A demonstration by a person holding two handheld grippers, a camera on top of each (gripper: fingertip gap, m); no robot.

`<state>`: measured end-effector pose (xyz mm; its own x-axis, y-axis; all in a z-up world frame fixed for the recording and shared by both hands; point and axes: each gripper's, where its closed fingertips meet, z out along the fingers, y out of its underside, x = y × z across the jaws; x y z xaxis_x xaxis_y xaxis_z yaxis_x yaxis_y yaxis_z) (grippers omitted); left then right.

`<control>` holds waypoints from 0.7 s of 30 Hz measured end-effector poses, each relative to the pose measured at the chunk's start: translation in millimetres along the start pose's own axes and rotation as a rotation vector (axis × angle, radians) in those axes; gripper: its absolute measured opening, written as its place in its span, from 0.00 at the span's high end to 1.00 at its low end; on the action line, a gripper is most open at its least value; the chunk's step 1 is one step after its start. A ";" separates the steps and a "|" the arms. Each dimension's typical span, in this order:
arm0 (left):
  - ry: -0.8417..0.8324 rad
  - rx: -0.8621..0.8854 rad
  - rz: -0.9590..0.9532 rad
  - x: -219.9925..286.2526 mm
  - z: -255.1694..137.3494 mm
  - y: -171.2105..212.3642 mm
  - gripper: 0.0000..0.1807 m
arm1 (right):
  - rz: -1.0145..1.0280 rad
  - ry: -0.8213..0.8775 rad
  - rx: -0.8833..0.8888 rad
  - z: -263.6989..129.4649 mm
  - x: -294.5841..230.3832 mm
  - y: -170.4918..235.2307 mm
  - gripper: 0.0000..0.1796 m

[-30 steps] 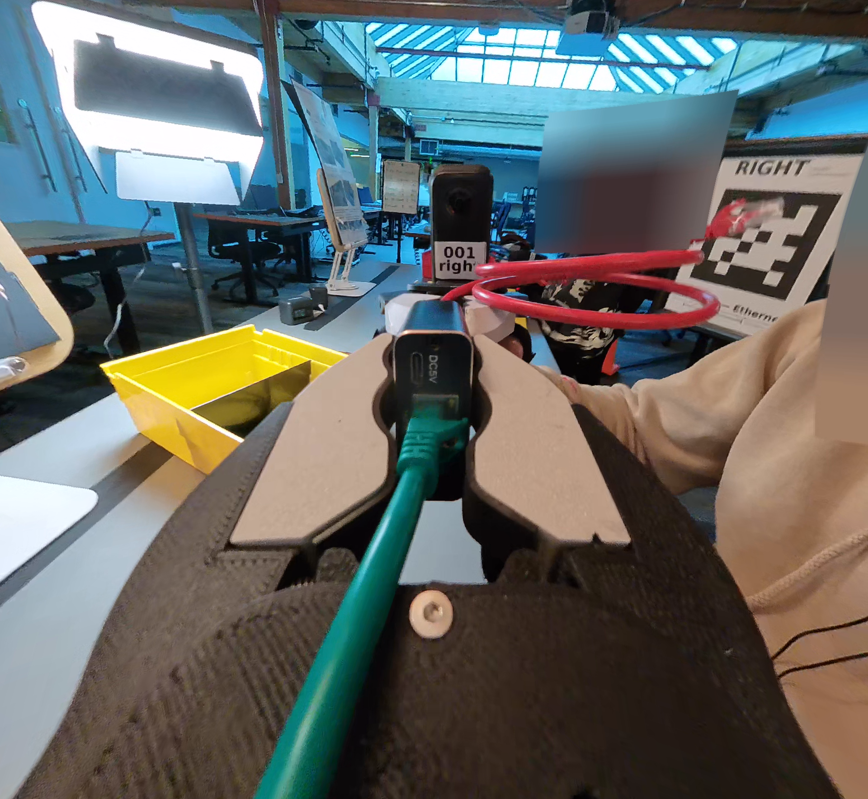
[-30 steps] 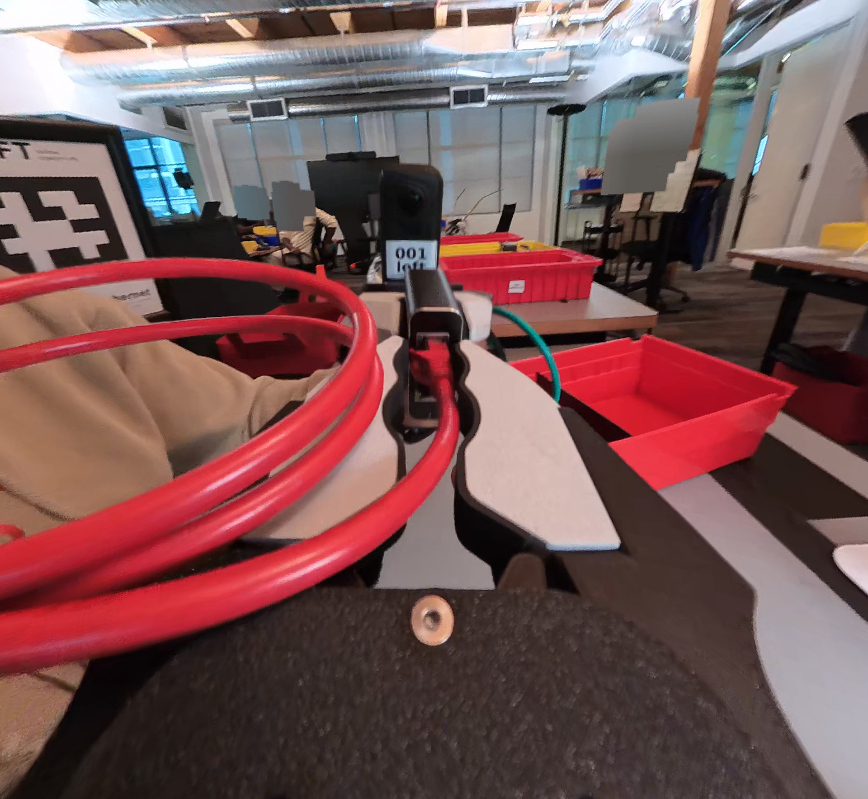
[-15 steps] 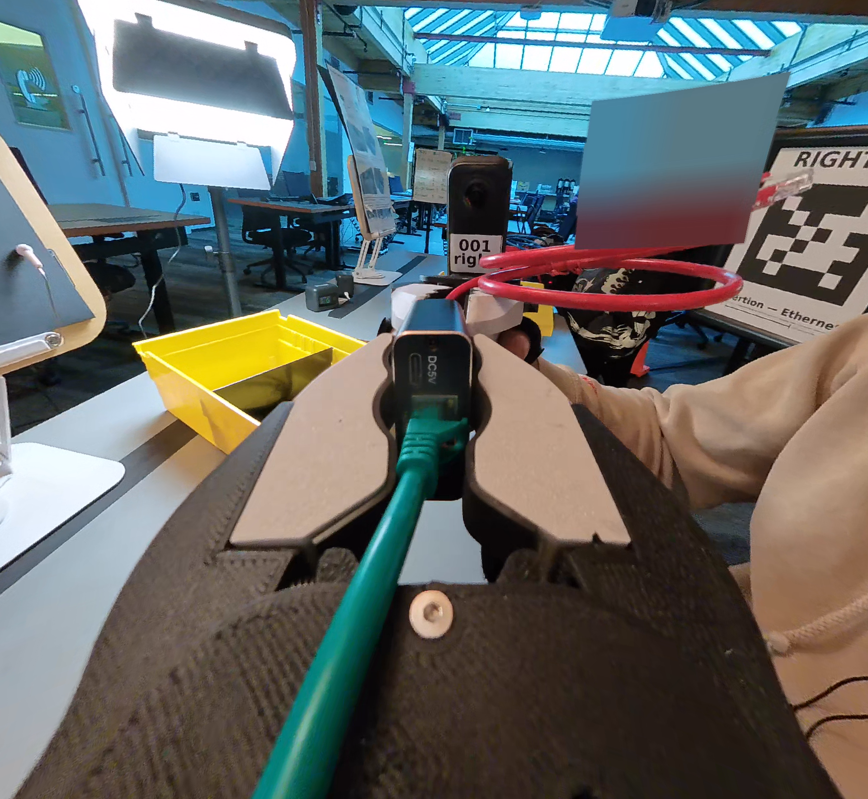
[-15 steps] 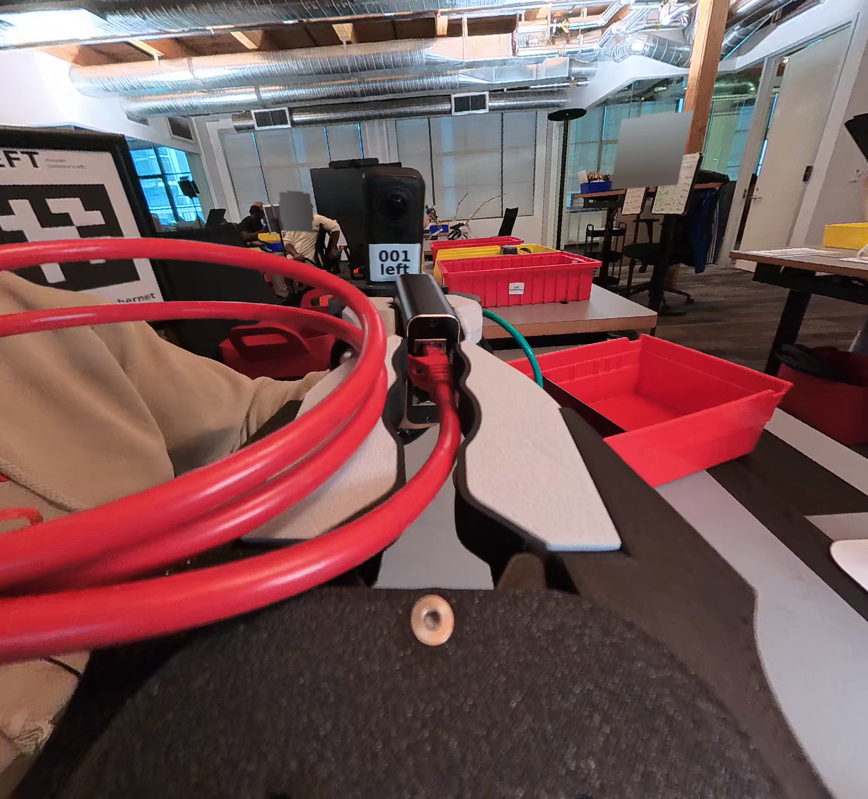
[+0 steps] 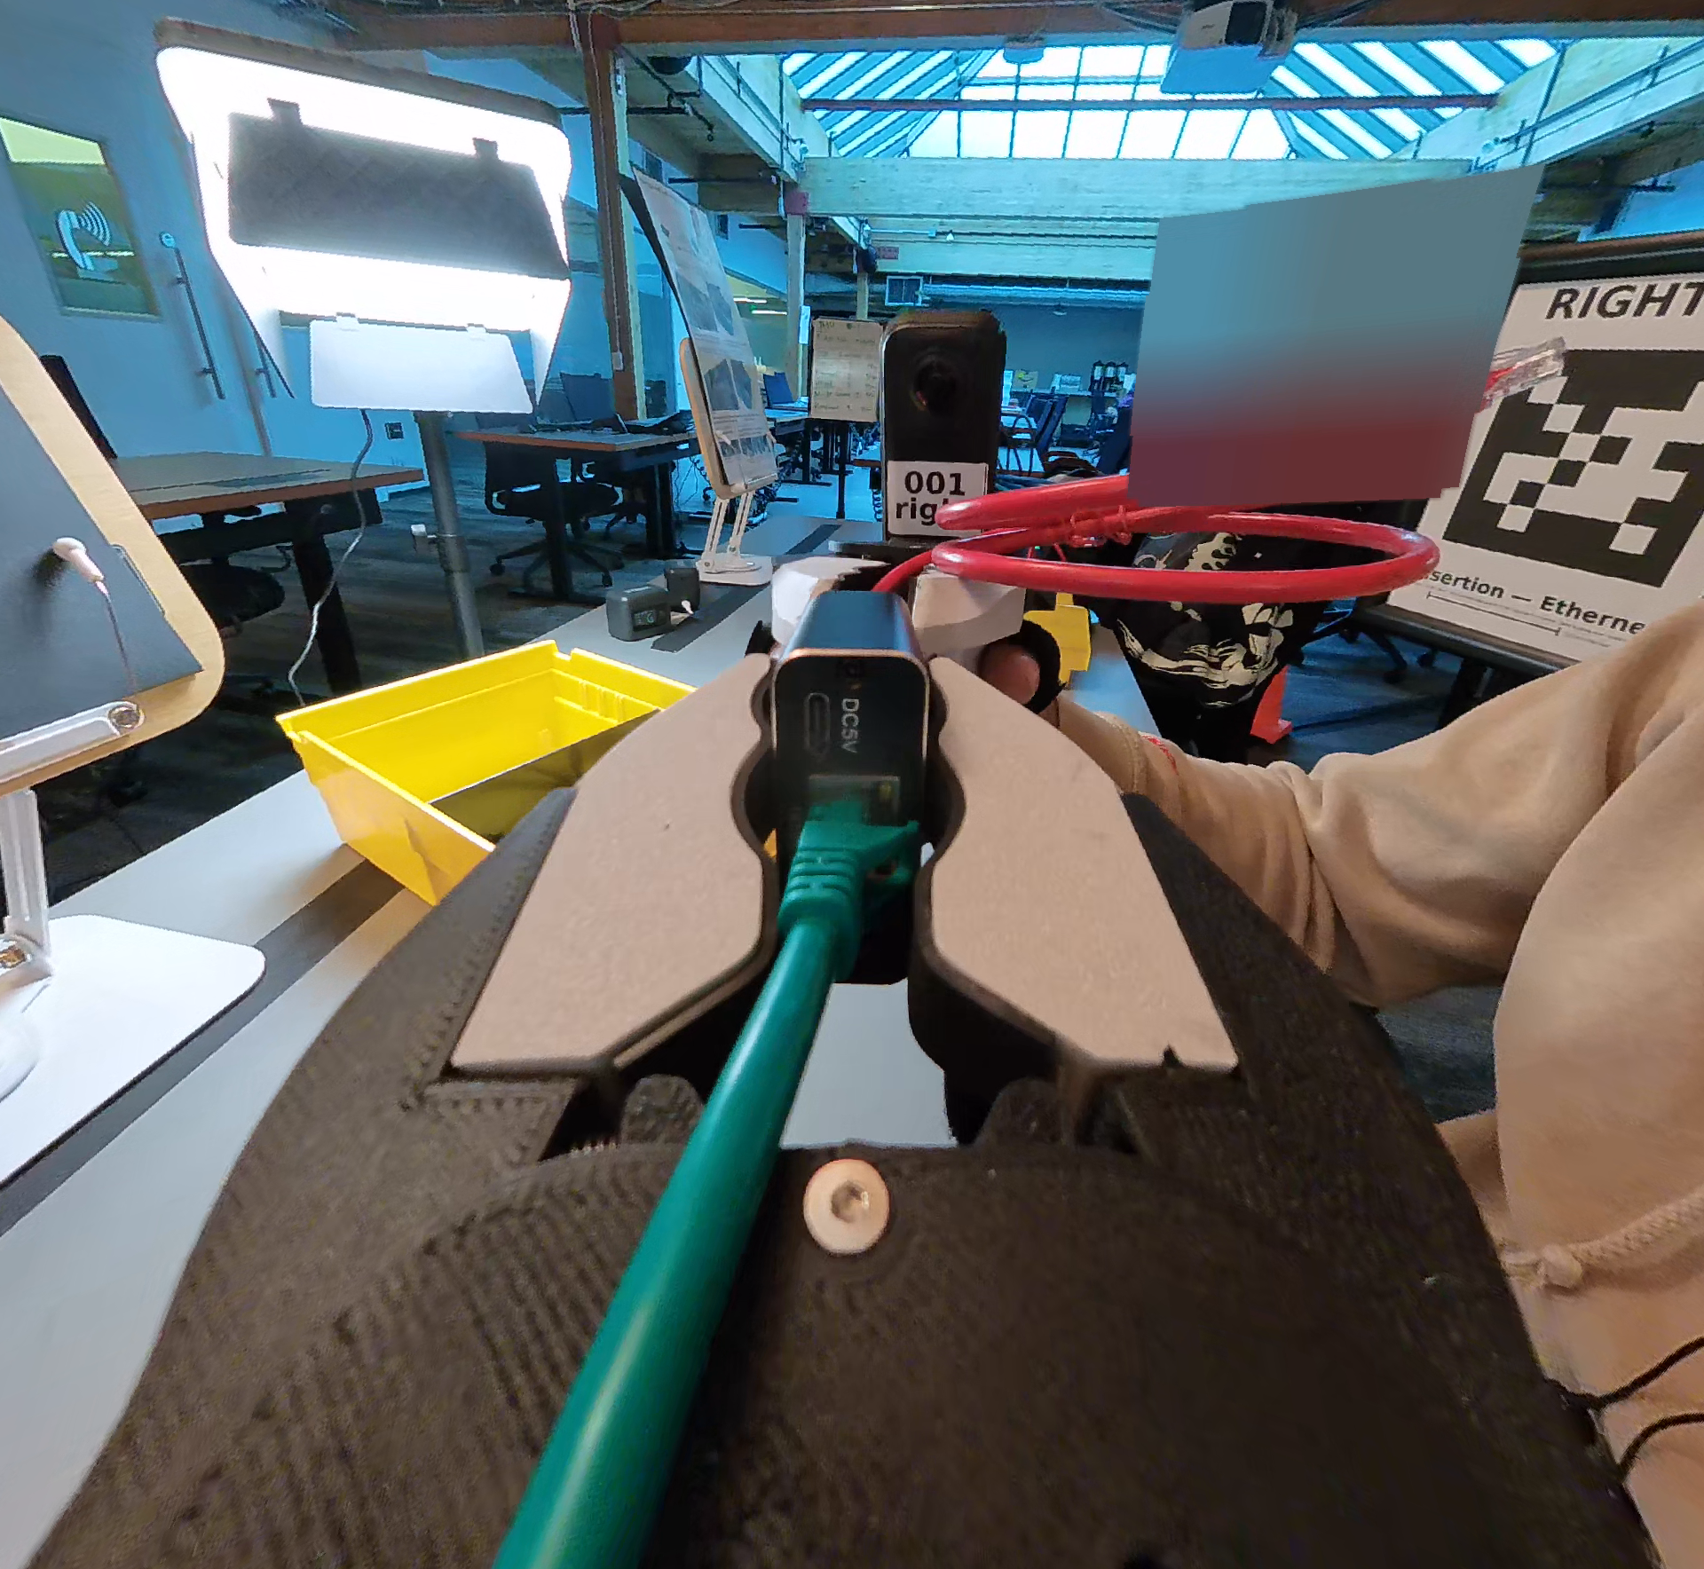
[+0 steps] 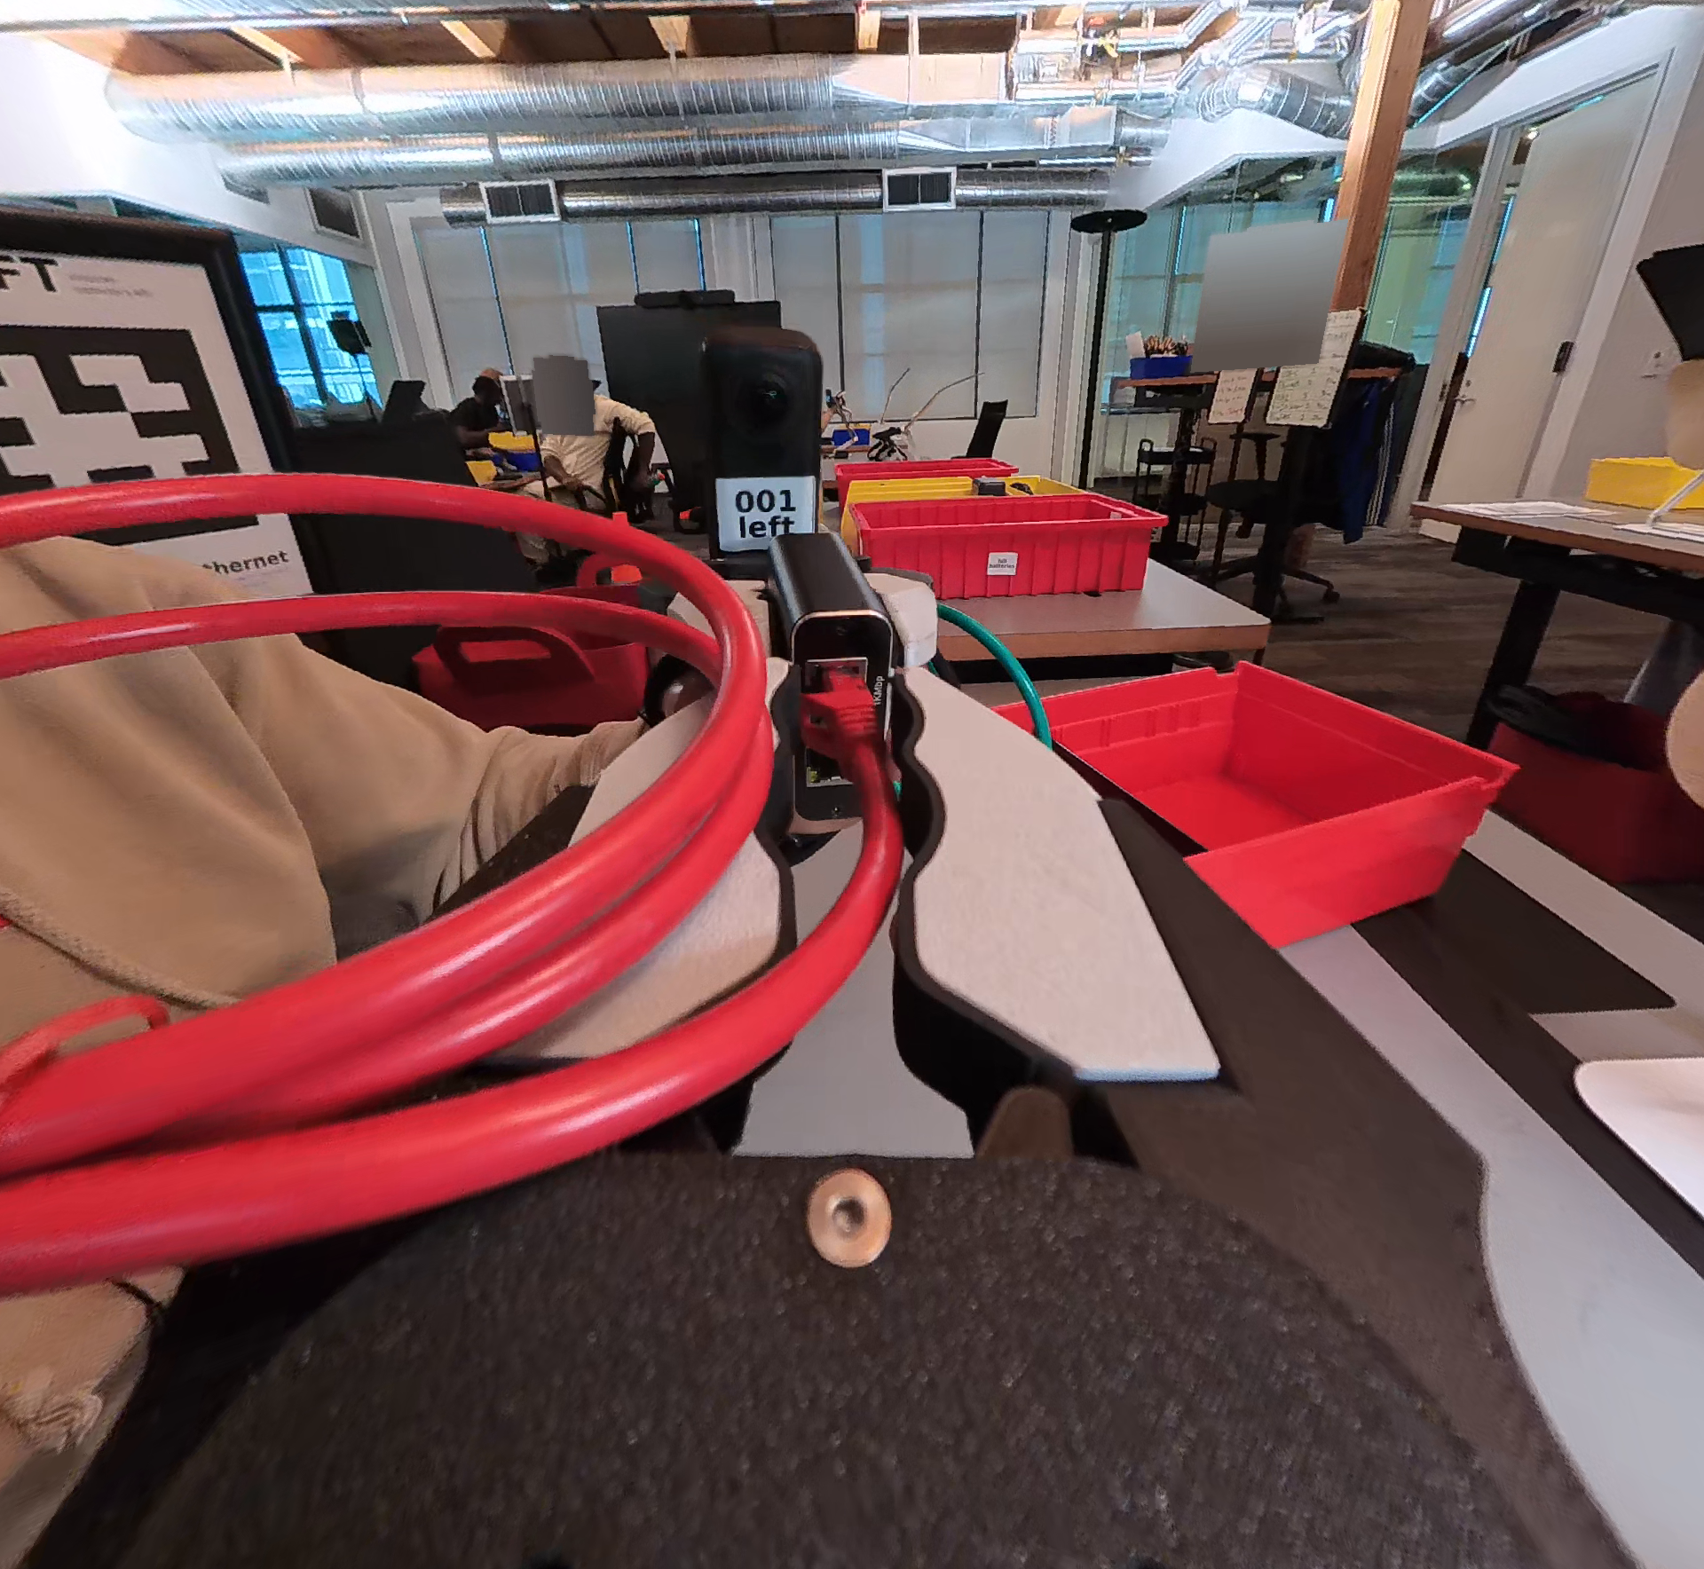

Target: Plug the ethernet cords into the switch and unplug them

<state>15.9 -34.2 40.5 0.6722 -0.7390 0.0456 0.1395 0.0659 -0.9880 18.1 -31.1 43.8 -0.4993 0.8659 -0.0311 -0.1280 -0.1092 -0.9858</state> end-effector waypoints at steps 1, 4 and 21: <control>-0.002 0.002 0.005 0.2 0.3 -0.2 0.85 | -0.001 -0.002 0.001 -0.3 -0.3 -0.2 0.90; -0.004 0.018 0.012 0.7 -1.4 -4.1 0.85 | -0.002 -0.030 -0.027 -1.6 -3.9 2.0 0.87; 0.001 0.055 0.018 6.3 -1.5 -9.2 0.85 | -0.036 -0.014 0.012 -1.3 -5.8 -3.3 0.90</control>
<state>17.7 -40.5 49.6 0.6743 -0.7379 0.0274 0.1666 0.1159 -0.9792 22.6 -35.1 47.0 -0.5064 0.8623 0.0065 -0.1560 -0.0841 -0.9842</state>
